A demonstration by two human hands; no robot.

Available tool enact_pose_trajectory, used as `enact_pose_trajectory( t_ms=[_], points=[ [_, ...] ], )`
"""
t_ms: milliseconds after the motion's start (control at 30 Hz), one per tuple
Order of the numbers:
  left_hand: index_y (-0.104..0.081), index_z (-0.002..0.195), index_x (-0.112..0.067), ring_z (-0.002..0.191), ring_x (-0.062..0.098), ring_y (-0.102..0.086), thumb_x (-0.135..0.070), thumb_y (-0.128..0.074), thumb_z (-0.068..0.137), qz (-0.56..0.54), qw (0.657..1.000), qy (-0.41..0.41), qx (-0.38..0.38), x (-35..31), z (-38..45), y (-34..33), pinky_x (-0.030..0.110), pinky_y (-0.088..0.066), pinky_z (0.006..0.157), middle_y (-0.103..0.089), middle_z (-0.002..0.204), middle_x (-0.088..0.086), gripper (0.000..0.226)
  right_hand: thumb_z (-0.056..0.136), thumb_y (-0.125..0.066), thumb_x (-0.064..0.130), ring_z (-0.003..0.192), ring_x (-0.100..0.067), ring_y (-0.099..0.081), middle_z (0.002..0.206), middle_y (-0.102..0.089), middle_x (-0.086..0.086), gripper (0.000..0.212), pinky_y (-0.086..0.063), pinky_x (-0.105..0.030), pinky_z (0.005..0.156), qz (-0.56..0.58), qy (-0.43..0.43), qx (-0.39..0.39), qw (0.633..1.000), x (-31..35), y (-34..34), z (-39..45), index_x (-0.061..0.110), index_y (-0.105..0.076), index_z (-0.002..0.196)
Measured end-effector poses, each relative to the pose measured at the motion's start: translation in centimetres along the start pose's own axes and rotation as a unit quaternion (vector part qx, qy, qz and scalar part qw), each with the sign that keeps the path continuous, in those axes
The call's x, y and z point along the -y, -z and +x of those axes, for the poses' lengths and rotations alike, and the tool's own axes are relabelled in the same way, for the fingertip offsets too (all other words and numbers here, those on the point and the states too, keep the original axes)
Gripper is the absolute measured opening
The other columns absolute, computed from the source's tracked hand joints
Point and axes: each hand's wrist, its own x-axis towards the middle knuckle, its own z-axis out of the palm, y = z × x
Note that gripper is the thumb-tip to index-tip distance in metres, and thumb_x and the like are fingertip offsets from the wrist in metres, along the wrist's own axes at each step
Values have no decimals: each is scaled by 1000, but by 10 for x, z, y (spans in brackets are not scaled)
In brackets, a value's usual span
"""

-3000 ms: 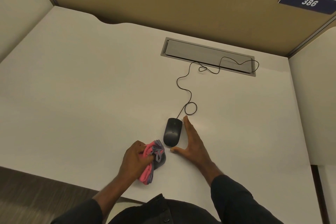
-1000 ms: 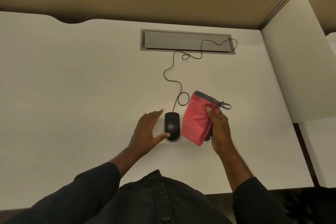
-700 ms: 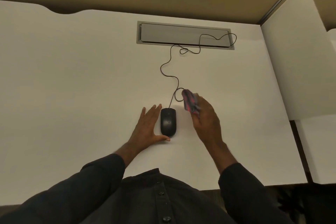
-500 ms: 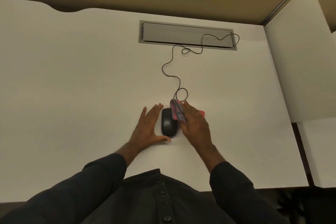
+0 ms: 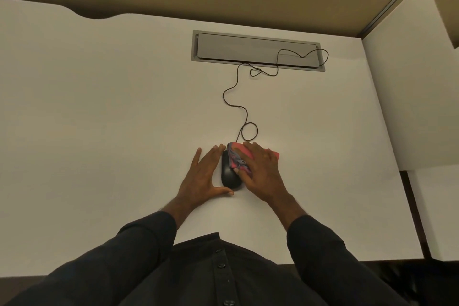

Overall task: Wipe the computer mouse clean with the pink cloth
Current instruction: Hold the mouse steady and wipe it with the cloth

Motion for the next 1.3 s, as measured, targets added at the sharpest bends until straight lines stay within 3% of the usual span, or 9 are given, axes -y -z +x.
enact_pose_trajectory(
  t_ms=[100, 200, 400, 567, 900, 1033, 1167, 1300],
  points=[
    [0, 157, -20, 153, 12, -4, -84, -54, 72, 9, 1000, -1, 0, 0, 1, -1, 52, -3, 124, -11, 165, 2, 120, 94, -59, 42, 139, -29, -38, 149, -42, -5, 65, -20, -60, 116, -3, -24, 28, 999, -2, -3, 1, 39, -18, 145],
    [-5, 158, -16, 153, 12, -6, -84, -55, 73, 18, 1000, -4, -8, 1, 1, -2, 52, -3, 123, -14, 165, 2, 120, 95, -53, 44, 143, -27, -33, 151, -40, -4, 58, -12, -61, 118, -5, -35, 42, 998, -4, -5, 2, 31, -28, 146],
    [-2, 158, -19, 152, 8, -5, -88, -49, 74, 39, 999, -1, -7, 2, 1, -5, 51, -4, 123, -16, 165, 1, 119, 98, -51, 41, 140, -22, -38, 147, -46, -4, 56, -1, -45, 122, -5, -55, 43, 998, -13, -7, 6, 17, -38, 147],
    [5, 157, -24, 152, 10, -7, -90, -44, 74, 51, 999, 2, -1, 2, 2, -6, 52, -5, 123, -16, 165, 1, 117, 99, -48, 36, 138, -21, -39, 144, -49, -5, 53, -3, -42, 124, 4, -50, 13, 999, -12, -12, 0, 14, -40, 147],
    [2, 157, -24, 152, 12, -9, -89, -43, 75, 59, 998, 0, -3, 2, 2, -8, 49, 0, 124, -14, 164, -1, 114, 96, -57, 31, 133, -26, -46, 137, -54, -8, 51, -15, -49, 123, 19, -75, -66, 995, -5, -29, -11, 15, -41, 142],
    [0, 157, -24, 152, 12, -11, -88, -46, 76, 60, 998, -6, -3, 3, 3, -9, 50, -2, 124, -17, 164, 0, 114, 95, -58, 27, 138, -26, -37, 139, -53, -10, 54, -16, -53, 121, 23, -79, -96, 992, -5, -37, -20, 16, -37, 143],
    [6, 156, -27, 152, 15, -11, -87, -49, 76, 57, 998, -10, -5, 5, 2, -9, 53, -3, 124, -17, 164, 1, 114, 94, -61, 27, 139, -32, -41, 141, -52, -9, 56, -13, -54, 122, 42, -99, -83, 991, -7, -43, -30, 14, -41, 144],
    [8, 156, -28, 152, 15, -10, -87, -47, 76, 56, 998, -9, -2, 6, 2, -11, 52, -2, 124, -14, 165, -1, 113, 92, -66, 23, 134, -26, -45, 137, -54, -7, 57, -16, -56, 121, 34, -85, -107, 990, -3, -44, -38, 17, -40, 142]
  ],
)
